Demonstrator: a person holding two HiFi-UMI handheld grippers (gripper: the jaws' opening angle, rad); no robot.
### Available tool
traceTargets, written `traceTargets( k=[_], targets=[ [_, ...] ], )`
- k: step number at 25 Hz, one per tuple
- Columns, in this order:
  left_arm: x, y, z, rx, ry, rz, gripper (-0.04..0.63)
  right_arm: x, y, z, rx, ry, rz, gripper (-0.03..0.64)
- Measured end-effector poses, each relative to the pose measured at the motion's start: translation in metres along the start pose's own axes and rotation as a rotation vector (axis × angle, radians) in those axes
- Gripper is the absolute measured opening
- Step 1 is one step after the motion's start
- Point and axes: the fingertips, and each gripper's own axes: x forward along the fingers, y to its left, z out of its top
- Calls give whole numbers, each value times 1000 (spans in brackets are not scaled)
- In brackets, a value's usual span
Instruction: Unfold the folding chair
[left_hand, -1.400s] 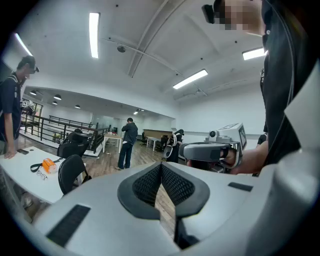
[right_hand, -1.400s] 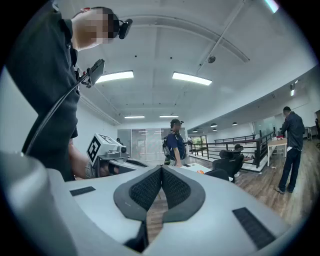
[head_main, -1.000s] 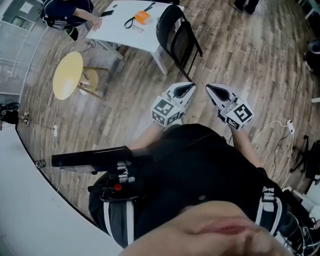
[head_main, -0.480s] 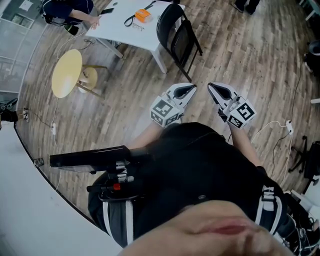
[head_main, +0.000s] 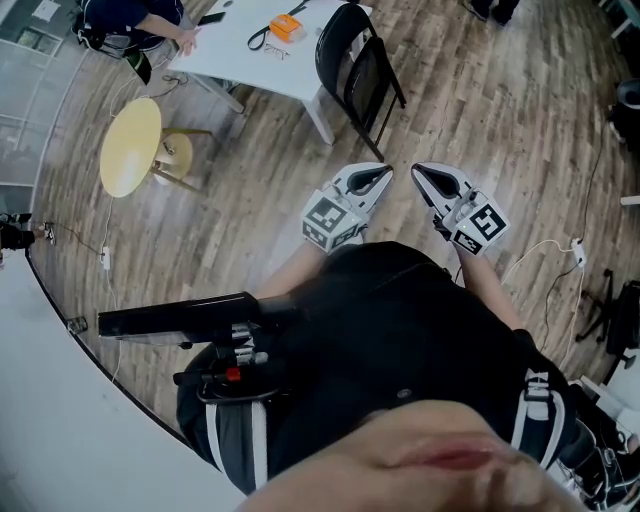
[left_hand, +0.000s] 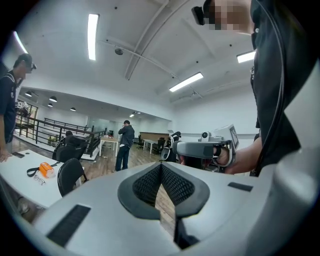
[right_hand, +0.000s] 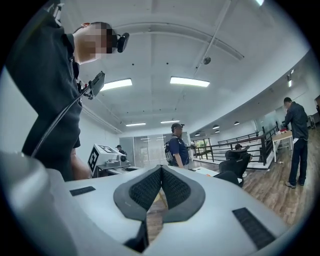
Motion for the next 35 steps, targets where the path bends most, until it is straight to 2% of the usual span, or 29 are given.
traceTargets(
  k=[10, 21, 28, 32, 35],
  targets=[
    [-17, 60, 0, -20, -7, 38, 5, 53, -14, -4, -7, 21, -24, 8],
    [-41, 122, 7, -13, -13, 12, 5, 115, -22, -3, -44, 13, -101, 8],
    [-28, 147, 1, -48, -14, 26, 5, 125, -45, -11, -41, 44, -110, 8],
    [-10, 159, 0, -49, -7, 40, 5, 124, -71, -9, 7, 14, -112, 8],
    [7, 169, 4, -36, 1, 56, 5, 124, -93, -6, 1, -1, -104, 8]
  ],
)
